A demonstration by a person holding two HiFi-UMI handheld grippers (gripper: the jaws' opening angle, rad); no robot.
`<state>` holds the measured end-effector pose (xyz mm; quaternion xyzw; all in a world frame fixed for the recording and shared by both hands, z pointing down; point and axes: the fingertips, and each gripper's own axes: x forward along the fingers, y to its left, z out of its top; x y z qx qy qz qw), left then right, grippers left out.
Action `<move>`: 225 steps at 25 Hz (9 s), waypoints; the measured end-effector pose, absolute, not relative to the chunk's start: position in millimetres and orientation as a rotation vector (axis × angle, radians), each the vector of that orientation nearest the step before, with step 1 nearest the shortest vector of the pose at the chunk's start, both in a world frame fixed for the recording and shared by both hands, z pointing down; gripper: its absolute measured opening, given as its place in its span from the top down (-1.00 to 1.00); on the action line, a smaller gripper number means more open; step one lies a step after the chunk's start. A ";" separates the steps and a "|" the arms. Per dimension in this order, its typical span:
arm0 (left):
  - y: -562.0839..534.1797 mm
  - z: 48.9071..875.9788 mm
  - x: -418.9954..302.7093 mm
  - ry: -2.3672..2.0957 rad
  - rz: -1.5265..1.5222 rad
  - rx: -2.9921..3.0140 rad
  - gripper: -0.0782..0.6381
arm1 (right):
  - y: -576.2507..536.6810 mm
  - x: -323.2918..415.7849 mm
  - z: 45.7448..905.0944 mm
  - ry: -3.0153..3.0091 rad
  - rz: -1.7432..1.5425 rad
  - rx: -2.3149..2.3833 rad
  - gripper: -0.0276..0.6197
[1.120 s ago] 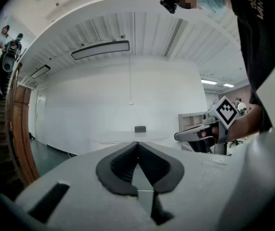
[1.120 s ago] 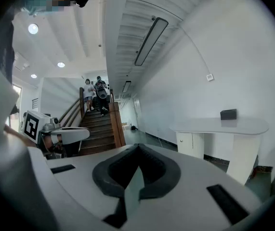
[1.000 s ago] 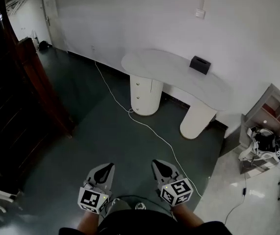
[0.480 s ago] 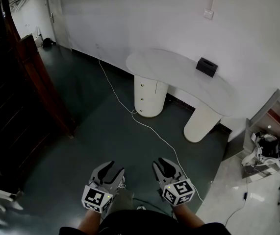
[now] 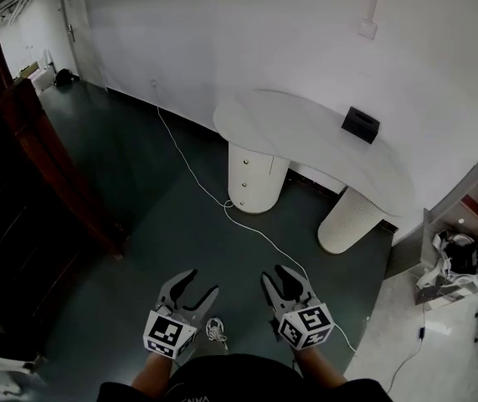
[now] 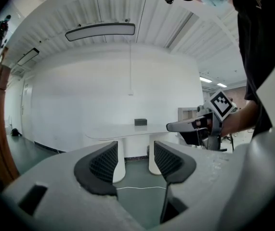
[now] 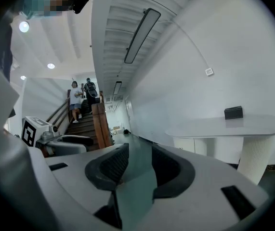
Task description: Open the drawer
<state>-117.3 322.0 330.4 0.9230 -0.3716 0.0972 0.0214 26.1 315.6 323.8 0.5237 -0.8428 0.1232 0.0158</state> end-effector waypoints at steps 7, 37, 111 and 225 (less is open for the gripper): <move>245.0 326.8 -143.8 -1.058 0.314 2.926 0.14 | 248.5 2.1 320.8 -2.562 0.398 1.736 0.50; -23.8 389.4 -66.5 -1.328 0.359 2.774 0.14 | -20.1 90.1 363.0 -2.600 0.413 1.517 0.51; -354.8 706.9 103.2 -1.147 0.750 2.734 0.48 | -15.6 156.8 649.6 -2.012 0.852 2.299 0.56; -132.8 398.9 -96.9 -1.365 0.455 2.743 0.65 | -110.4 49.9 390.9 -2.571 0.487 1.558 0.78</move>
